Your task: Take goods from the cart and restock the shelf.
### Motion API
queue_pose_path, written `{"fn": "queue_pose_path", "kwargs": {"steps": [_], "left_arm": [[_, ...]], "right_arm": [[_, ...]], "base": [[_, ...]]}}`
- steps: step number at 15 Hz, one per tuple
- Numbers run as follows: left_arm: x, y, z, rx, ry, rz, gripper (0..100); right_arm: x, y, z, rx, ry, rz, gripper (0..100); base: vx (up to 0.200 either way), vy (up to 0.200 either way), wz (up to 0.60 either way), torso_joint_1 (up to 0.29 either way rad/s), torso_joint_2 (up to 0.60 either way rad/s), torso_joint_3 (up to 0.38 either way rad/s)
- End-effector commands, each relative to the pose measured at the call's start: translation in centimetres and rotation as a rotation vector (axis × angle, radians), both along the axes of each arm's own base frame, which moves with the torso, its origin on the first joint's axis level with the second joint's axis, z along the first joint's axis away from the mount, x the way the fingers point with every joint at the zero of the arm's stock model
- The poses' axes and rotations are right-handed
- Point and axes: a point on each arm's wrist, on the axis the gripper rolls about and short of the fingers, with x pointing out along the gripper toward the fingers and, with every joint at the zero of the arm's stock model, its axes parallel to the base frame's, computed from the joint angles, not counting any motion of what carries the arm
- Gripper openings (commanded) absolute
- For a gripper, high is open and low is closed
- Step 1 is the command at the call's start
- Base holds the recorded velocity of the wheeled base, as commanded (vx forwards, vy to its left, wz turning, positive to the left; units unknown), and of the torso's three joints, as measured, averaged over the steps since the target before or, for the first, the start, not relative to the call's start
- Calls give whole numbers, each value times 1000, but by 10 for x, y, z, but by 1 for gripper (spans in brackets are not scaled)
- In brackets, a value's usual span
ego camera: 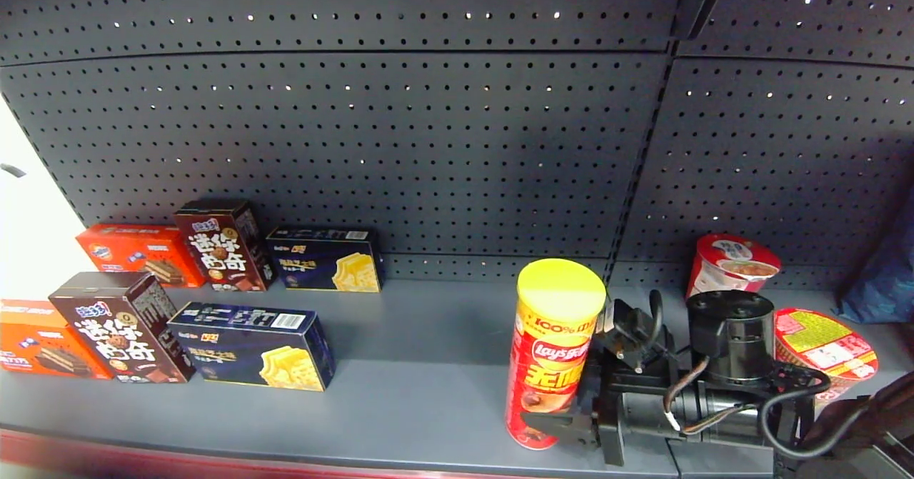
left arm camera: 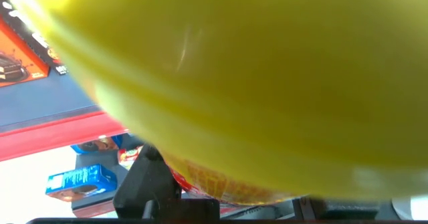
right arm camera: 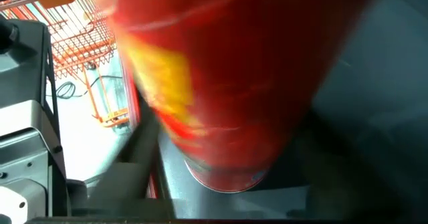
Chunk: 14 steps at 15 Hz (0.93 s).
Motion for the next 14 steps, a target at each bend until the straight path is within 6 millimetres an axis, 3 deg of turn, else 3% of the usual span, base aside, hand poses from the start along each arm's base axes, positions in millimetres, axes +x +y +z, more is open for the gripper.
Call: {"fn": "queue_pose_path", "kwargs": {"steps": [1,4,8,14], "left_arm": [[-1,0,0,-1,-4,1,0],[-2,0,0,-4,-12,1,0],[-3,1,2,-7,-24,-1,0],[-7,2,26,-26,-101,-3,0]], "right_arm": [[-3,-2,-1,-5,6,-1,100],[-10,-8,-1,-11,13,-4,100],[-40,-31,14,21,13,-35,100],[-90,-61,80,186,-111,-141,100]], "base": [[0,0,0,0,0,0],[0,0,0,0,0,0],[0,0,0,0,0,0],[0,0,0,0,0,0]]}}
